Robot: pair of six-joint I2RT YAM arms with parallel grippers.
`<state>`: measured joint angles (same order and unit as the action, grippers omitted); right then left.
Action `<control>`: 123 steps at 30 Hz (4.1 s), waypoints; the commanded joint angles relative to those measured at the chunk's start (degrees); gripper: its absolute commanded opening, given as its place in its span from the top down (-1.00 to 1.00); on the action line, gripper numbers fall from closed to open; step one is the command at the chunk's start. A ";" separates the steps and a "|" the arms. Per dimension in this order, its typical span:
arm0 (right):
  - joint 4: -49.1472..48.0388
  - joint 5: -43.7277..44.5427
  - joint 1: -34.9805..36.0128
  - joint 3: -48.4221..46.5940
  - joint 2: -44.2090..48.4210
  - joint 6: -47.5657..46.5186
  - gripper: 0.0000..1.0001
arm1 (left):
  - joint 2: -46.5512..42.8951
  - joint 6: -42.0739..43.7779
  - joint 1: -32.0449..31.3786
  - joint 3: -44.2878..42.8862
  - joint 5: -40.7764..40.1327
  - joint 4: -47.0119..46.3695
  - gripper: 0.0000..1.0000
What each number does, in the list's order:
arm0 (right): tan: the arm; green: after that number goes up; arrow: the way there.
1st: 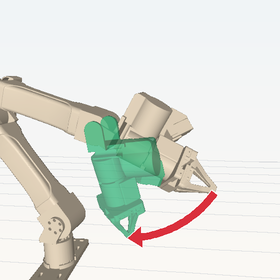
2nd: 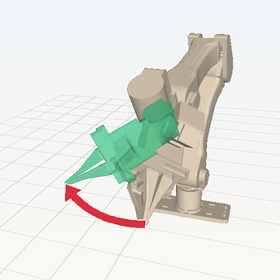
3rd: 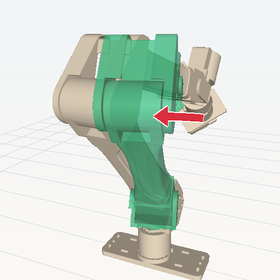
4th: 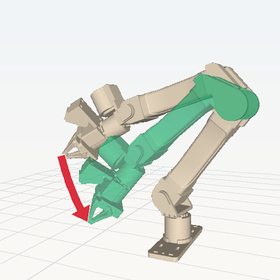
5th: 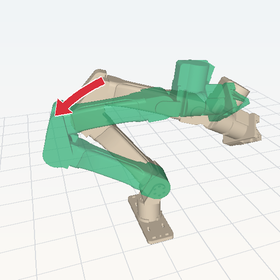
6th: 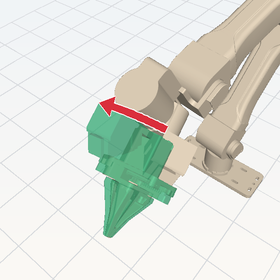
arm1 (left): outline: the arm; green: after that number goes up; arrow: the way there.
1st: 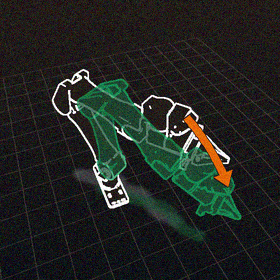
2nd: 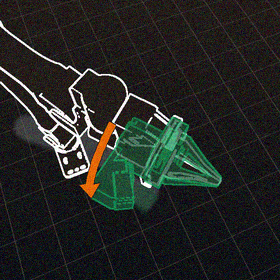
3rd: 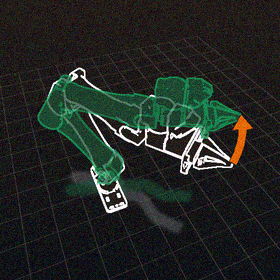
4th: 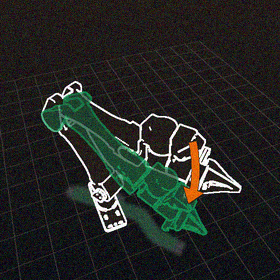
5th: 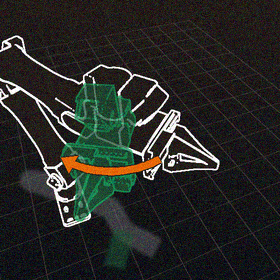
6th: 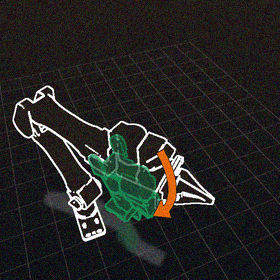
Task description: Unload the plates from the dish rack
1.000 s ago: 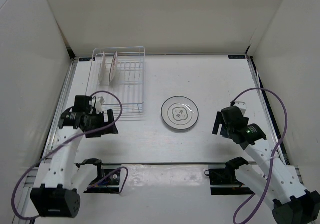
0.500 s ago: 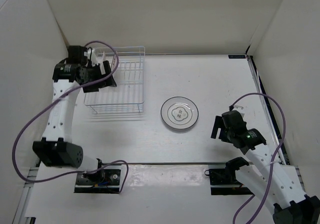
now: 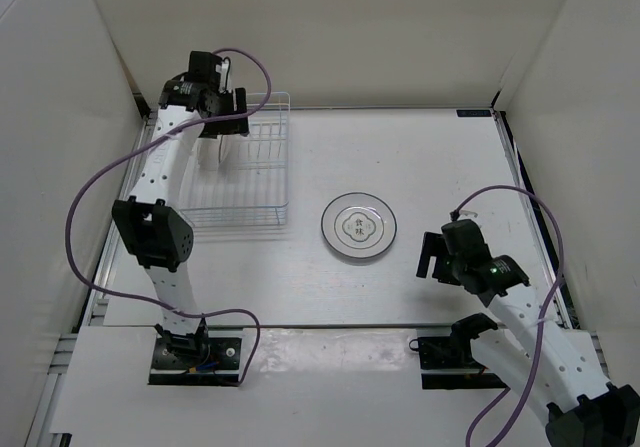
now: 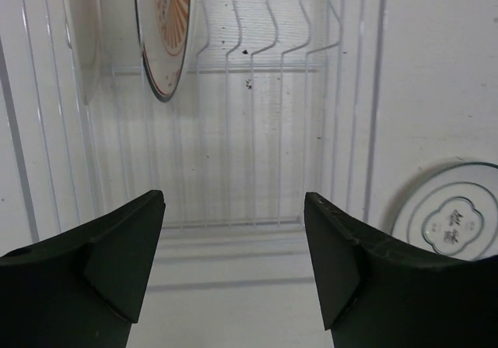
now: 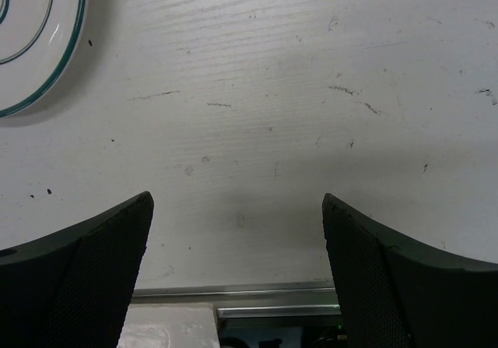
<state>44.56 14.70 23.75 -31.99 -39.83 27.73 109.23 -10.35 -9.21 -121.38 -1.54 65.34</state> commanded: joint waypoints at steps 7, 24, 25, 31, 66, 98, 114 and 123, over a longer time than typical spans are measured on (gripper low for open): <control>-1.93 -3.45 0.25 0.00 -2.61 -1.53 -0.81 | 5.90 5.51 -1.95 0.80 -8.82 -10.14 -0.64; -2.46 -6.35 0.07 0.26 -2.97 -2.33 -0.81 | 13.11 12.28 -2.74 4.14 -15.15 -19.02 -0.21; -2.54 -6.52 0.24 0.43 -2.71 -2.33 -0.81 | 12.77 12.63 -3.09 4.92 -15.85 -19.54 -0.19; -2.98 -6.87 0.07 0.52 -3.49 -2.68 -0.81 | 8.02 16.41 -6.24 9.76 -19.90 -22.79 -1.00; -2.98 -8.11 0.24 0.43 -5.87 -3.03 -0.81 | 15.13 15.97 -5.73 7.48 -24.04 -27.72 -0.32; -1.05 -7.85 0.16 -2.11 -4.90 -3.47 -0.81 | -3.49 19.40 -5.64 12.23 -24.30 -35.02 0.83; 22.94 -0.12 0.16 -27.76 9.42 -1.88 -0.78 | -24.06 22.97 -25.75 30.93 -7.50 -38.89 0.93; 28.29 15.97 0.07 -27.07 19.53 -3.91 -0.78 | -19.85 41.53 -49.31 45.94 -26.56 -51.18 0.94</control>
<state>69.12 23.00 23.75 -59.51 -21.89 24.67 89.67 23.70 -56.42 -78.56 -19.31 21.04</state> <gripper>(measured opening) 0.889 0.208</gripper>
